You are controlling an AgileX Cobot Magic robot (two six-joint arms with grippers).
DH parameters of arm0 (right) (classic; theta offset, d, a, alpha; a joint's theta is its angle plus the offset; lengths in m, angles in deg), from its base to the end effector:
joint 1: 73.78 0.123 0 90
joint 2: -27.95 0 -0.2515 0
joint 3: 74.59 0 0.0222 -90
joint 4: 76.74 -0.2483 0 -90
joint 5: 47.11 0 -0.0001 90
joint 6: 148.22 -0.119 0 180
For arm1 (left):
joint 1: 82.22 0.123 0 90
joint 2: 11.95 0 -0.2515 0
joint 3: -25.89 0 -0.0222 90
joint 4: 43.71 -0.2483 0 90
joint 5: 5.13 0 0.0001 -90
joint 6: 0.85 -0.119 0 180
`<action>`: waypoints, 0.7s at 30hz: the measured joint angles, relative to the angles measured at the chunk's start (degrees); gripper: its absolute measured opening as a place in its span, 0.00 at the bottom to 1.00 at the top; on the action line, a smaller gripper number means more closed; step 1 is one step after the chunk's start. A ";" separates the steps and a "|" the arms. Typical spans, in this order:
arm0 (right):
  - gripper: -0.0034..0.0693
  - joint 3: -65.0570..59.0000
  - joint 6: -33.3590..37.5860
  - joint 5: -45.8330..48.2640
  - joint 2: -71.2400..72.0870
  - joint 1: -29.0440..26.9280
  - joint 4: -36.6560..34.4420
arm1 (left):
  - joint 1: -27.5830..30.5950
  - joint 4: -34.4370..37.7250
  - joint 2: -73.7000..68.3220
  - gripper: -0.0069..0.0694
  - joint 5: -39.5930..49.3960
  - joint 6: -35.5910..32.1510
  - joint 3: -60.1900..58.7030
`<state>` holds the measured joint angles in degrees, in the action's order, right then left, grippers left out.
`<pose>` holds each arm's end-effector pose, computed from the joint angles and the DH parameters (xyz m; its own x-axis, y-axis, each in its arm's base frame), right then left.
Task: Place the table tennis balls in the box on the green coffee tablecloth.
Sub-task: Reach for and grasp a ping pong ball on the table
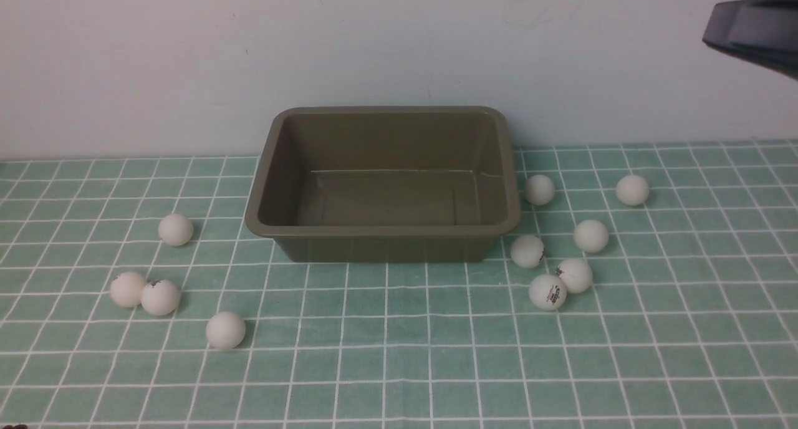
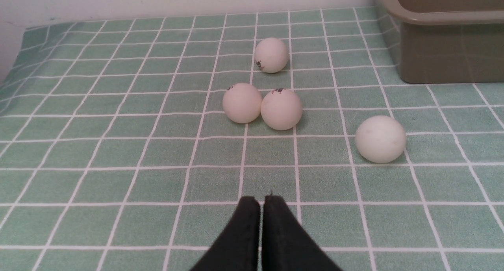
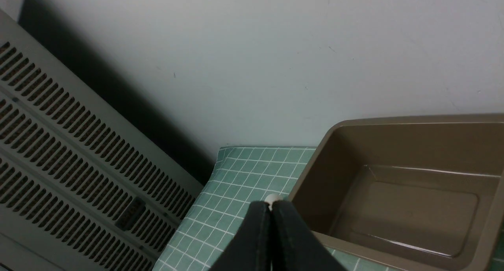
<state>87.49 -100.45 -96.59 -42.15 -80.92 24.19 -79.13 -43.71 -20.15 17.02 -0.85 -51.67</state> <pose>0.2489 0.0583 0.3758 -0.4431 0.3461 -0.8270 -0.5031 0.6675 0.5489 0.1101 0.0059 0.1627 -0.3071 -0.0166 -0.9515 -0.0539 0.9985 0.0000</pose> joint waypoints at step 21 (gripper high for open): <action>0.03 4.22 26.78 16.67 -0.24 0.00 -13.68 | 0.00 0.00 0.00 0.09 0.00 0.00 0.00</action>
<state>91.70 -73.67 -79.92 -42.39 -80.92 10.51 -79.13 -43.71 -20.15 17.02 -0.85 -51.67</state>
